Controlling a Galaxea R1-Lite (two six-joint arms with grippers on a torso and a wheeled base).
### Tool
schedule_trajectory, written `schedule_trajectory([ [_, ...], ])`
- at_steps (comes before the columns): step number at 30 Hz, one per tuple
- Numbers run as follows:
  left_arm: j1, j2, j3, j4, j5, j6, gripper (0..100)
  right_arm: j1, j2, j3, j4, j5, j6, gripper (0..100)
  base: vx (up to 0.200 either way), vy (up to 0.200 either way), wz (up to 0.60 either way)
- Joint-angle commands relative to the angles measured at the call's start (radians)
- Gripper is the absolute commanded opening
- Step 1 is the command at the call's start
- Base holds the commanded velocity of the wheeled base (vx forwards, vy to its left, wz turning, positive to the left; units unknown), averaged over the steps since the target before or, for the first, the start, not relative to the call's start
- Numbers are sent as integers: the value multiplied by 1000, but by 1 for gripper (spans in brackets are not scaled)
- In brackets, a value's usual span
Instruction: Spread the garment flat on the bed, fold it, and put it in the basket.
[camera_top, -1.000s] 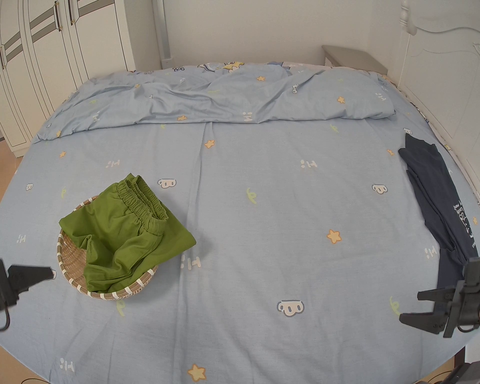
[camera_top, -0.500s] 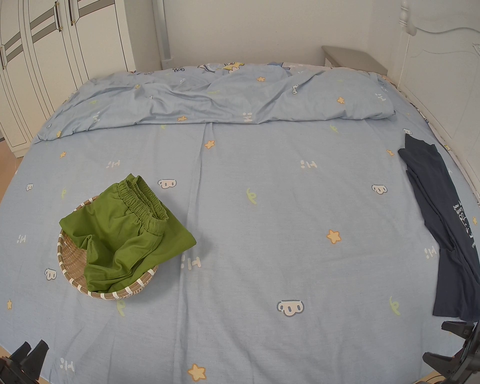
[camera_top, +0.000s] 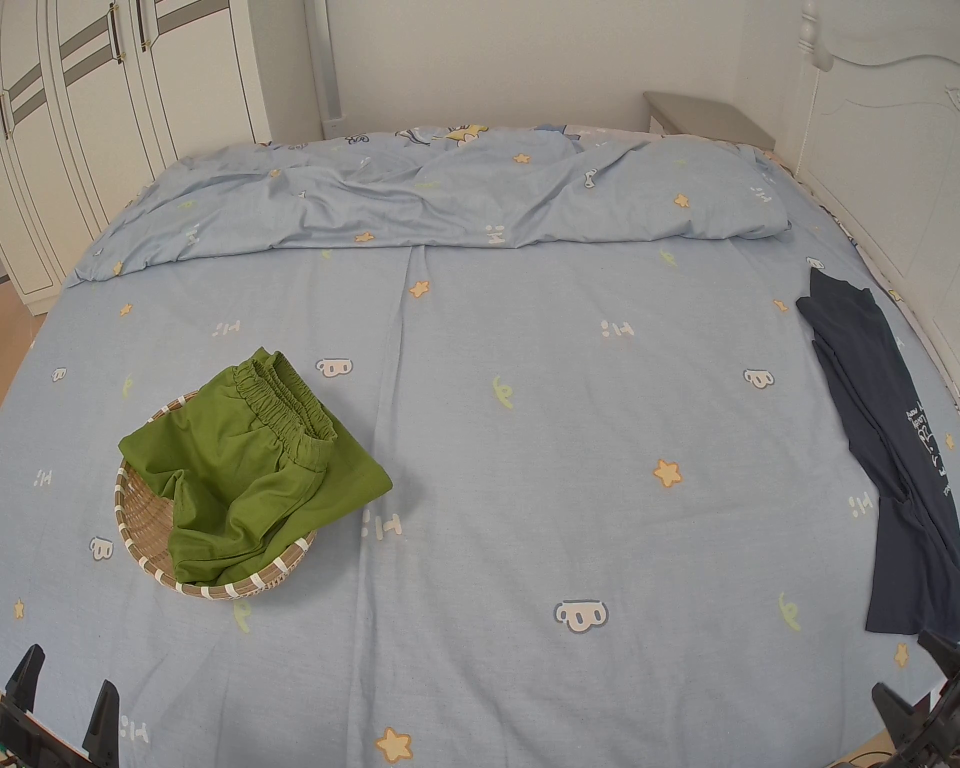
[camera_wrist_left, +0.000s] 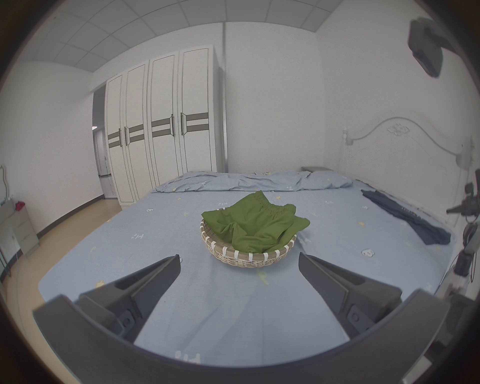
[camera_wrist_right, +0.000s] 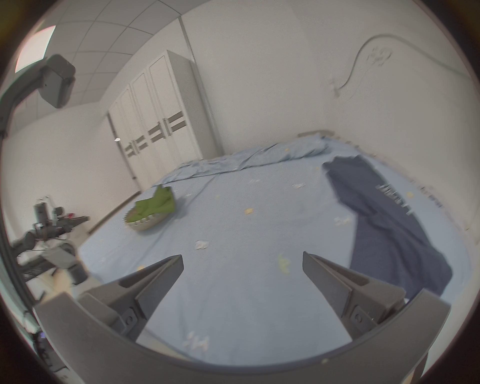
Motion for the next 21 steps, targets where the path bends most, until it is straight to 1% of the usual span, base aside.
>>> schedule_trajectory([
  [1,1,-18,58,-45,-7,9,100,-1,-48,56,-70,-112,-53,100,0,0,0],
  [2,-1,-18,58,-45,-15,-7,100,-3,-48,104,-150,-150,-70,100,0,0,0],
  [3,-1,-18,58,-45,-15,-20,100,-4,-48,118,-190,-147,-73,100,0,0,0],
  [5,-1,-18,58,-46,-13,-22,100,-9,-42,118,-188,-148,-75,100,0,0,0],
  [7,-1,-18,58,-46,-13,-22,100,-38,-27,116,-181,-150,-76,100,0,0,0],
  [9,-1,-18,58,-46,-15,-22,100,-84,-11,114,-179,-147,-76,100,0,0,0],
  [10,-1,-18,58,-46,-15,-22,100,-84,-11,114,-179,-147,-76,100,0,0,0],
  [11,-1,-18,58,-46,-16,-23,100,-170,-13,116,-179,-147,-75,100,0,0,0],
  [13,-1,-18,58,-46,-15,-22,100,-250,-28,124,-191,-145,-75,100,0,0,0],
  [14,-1,-18,58,-46,-16,-22,100,-261,-42,127,-195,-147,-76,100,0,0,0],
  [15,1,-18,58,-46,-15,-23,100,-248,-50,127,-196,-148,-75,100,0,0,0],
  [17,-1,-18,58,-46,-16,-22,100,-193,-106,130,-198,-145,-79,100,0,0,0],
  [18,-1,-18,58,-46,-15,-22,100,-184,-139,130,-201,-145,-79,100,0,0,0],
  [21,-1,-18,58,-46,-16,-22,100,-190,-132,130,-199,-147,-78,100,0,0,0],
])
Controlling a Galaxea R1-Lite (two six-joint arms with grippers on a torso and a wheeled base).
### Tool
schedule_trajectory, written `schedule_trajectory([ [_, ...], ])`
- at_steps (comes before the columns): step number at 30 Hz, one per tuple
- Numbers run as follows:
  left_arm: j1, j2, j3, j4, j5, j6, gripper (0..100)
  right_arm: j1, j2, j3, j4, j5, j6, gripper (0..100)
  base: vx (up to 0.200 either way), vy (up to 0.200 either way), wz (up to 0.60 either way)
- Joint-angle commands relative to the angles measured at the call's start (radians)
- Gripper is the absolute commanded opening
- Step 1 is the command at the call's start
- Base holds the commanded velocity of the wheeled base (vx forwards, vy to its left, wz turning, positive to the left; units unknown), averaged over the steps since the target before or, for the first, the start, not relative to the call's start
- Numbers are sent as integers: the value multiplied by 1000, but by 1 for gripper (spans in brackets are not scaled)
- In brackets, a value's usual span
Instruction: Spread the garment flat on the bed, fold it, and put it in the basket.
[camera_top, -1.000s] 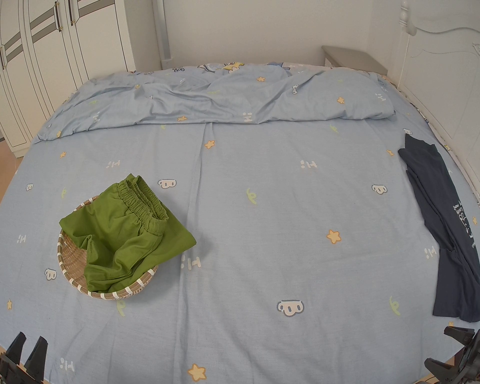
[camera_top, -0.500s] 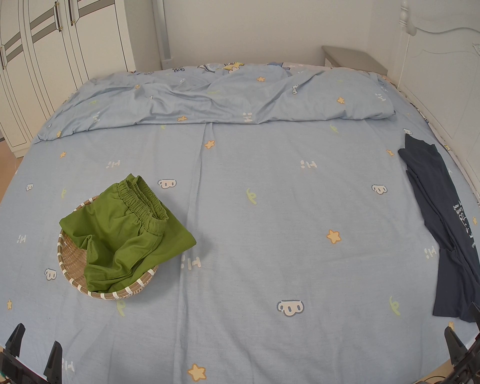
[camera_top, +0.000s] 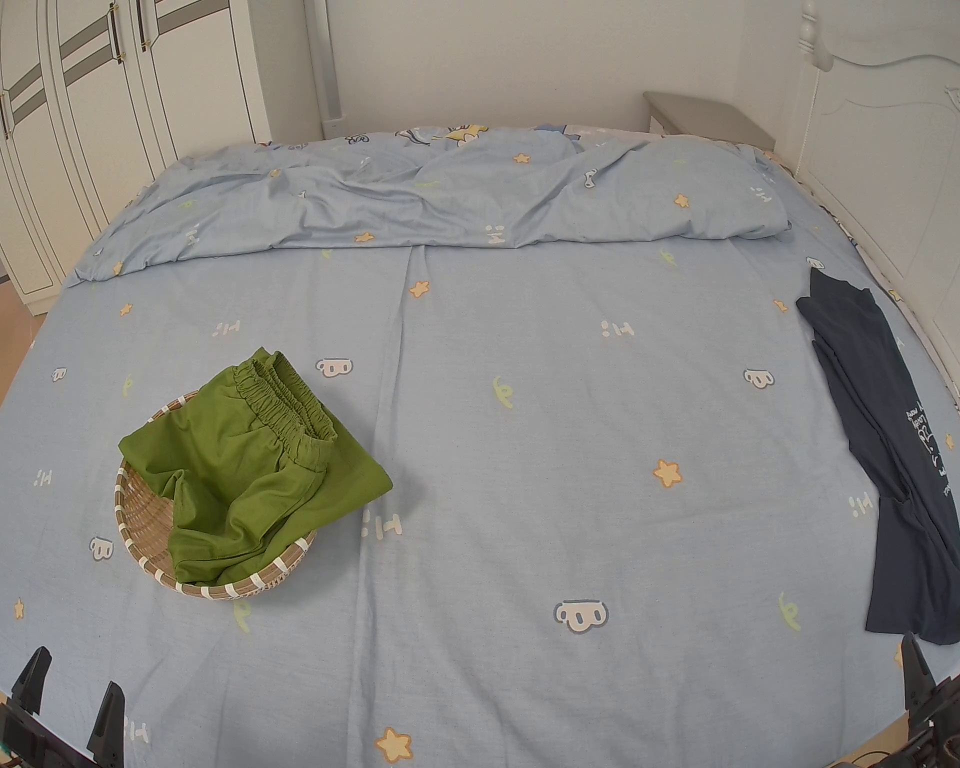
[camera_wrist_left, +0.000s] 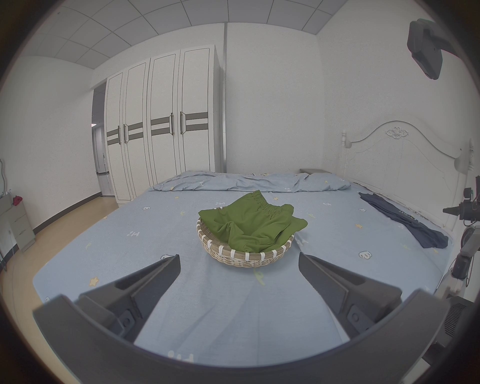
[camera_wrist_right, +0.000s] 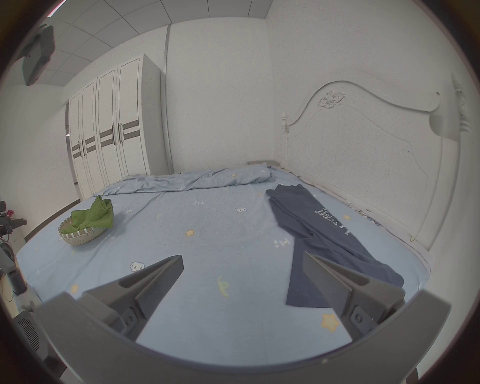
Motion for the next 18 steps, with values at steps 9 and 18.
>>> schedule_trajectory([
  [9,0,-12,18,-1,-1,-1,100,48,-77,18,-7,-1,-2,100,0,0,0],
  [18,0,-12,16,-1,-1,-1,100,48,-77,18,-7,-1,-1,100,0,0,0],
])
